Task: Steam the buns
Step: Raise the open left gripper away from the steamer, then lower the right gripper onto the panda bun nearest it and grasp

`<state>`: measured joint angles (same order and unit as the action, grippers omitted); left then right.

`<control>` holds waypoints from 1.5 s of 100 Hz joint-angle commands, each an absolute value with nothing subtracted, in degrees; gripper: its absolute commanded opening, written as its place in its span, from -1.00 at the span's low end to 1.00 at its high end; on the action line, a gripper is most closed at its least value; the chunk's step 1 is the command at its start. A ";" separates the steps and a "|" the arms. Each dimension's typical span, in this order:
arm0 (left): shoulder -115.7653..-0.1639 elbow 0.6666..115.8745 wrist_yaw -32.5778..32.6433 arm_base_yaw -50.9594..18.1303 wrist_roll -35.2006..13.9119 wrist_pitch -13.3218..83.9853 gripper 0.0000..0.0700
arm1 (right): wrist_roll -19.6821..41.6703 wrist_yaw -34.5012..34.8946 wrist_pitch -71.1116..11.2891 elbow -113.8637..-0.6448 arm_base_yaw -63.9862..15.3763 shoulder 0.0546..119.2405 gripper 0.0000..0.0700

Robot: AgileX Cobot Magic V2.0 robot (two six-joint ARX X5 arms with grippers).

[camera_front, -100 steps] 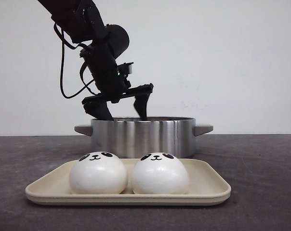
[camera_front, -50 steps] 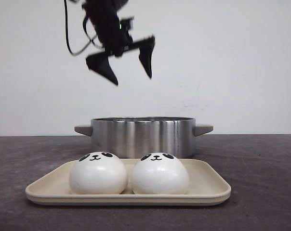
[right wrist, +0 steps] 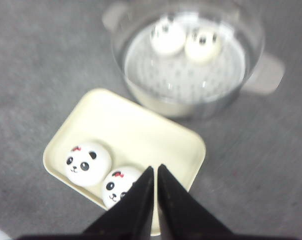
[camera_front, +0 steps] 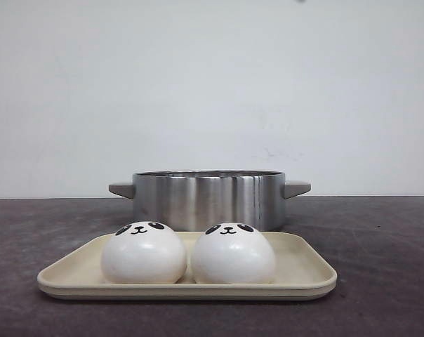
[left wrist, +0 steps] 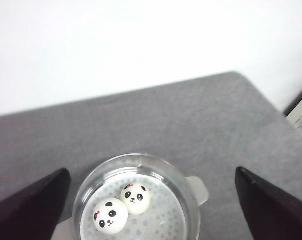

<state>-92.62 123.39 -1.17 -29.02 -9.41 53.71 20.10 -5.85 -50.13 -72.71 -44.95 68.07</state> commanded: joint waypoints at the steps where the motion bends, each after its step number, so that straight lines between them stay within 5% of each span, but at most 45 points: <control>1: -90.72 124.95 -0.82 -29.45 -7.66 54.63 0.77 | 23.81 -5.58 -46.89 -70.98 -45.54 68.71 -0.98; 12: -85.58 124.95 -0.82 -29.45 -6.39 57.54 0.77 | 26.50 -5.04 -44.36 -67.35 -45.67 69.19 -0.84; 27: -79.55 124.95 -0.16 -29.43 -5.13 62.89 0.77 | 28.12 0.62 -44.69 -65.54 -45.67 71.77 0.55; 33: -77.45 124.95 0.32 -29.43 -5.13 64.79 0.77 | 28.25 2.37 -45.12 -65.54 -45.69 73.10 0.79; 83: -65.49 124.92 0.47 -29.43 -5.15 67.94 0.77 | 29.80 8.84 -41.36 -65.54 -46.41 93.76 0.77; 118: -64.36 124.92 0.47 -29.43 -5.13 71.35 0.77 | 30.48 9.02 -39.77 -65.54 -46.44 100.09 0.53; 145: -64.42 124.92 0.47 -29.43 -5.13 71.16 0.77 | 30.46 8.99 -40.34 -65.54 -46.41 101.71 0.16; 150: -64.42 124.92 0.47 -29.43 -5.13 71.16 0.77 | 30.22 8.91 -40.53 -65.54 -46.44 102.21 -0.15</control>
